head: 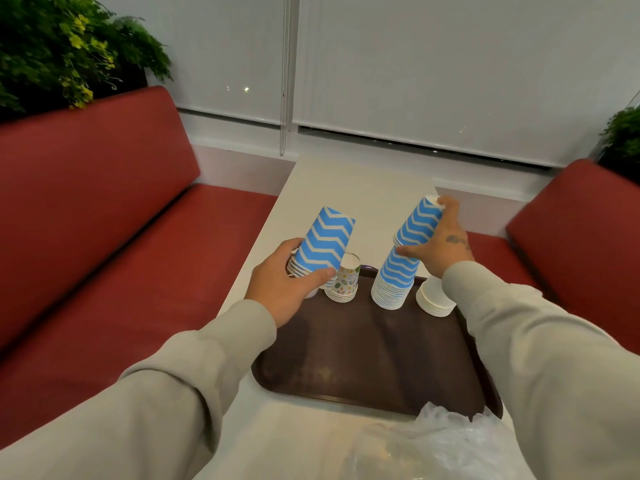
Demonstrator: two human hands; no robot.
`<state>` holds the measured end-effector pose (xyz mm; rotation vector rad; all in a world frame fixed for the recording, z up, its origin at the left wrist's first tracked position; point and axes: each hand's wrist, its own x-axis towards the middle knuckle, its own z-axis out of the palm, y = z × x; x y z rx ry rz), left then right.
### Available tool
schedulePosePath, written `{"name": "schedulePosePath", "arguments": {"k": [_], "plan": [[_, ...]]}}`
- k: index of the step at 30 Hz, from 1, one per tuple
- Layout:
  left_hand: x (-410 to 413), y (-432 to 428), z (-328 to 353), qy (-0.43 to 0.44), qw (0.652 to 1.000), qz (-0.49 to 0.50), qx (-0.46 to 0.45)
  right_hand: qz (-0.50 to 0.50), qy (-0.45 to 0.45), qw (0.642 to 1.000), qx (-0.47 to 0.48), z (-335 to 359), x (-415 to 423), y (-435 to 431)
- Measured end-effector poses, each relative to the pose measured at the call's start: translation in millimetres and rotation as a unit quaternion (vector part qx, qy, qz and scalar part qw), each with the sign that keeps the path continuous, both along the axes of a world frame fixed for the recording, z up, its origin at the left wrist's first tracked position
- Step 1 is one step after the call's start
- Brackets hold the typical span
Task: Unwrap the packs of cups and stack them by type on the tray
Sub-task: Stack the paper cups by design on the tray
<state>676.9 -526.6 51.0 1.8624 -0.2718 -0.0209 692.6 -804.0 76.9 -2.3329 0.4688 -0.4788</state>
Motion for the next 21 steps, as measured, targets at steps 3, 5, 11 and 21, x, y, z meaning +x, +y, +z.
{"name": "schedulePosePath", "arguments": {"k": [3, 5, 11, 21], "plan": [[0.2, 0.7, 1.1, -0.003, 1.000, 0.000, 0.000, 0.009, 0.053, 0.998, -0.028, -8.6, -7.9, 6.4], [1.3, 1.2, 2.0, -0.005, 1.000, -0.001, 0.005, 0.014, 0.050, 0.998, -0.047, -11.7, -12.3, 11.6], [2.9, -3.7, 0.4, -0.013, 1.000, -0.008, 0.019, 0.080, -0.094, 0.992, -0.017, 20.3, -22.4, 45.3], [-3.2, -16.5, 8.9, -0.036, 0.999, -0.021, 0.035, 0.162, 0.055, 0.913, 0.371, 10.2, -31.6, 99.0]]}}
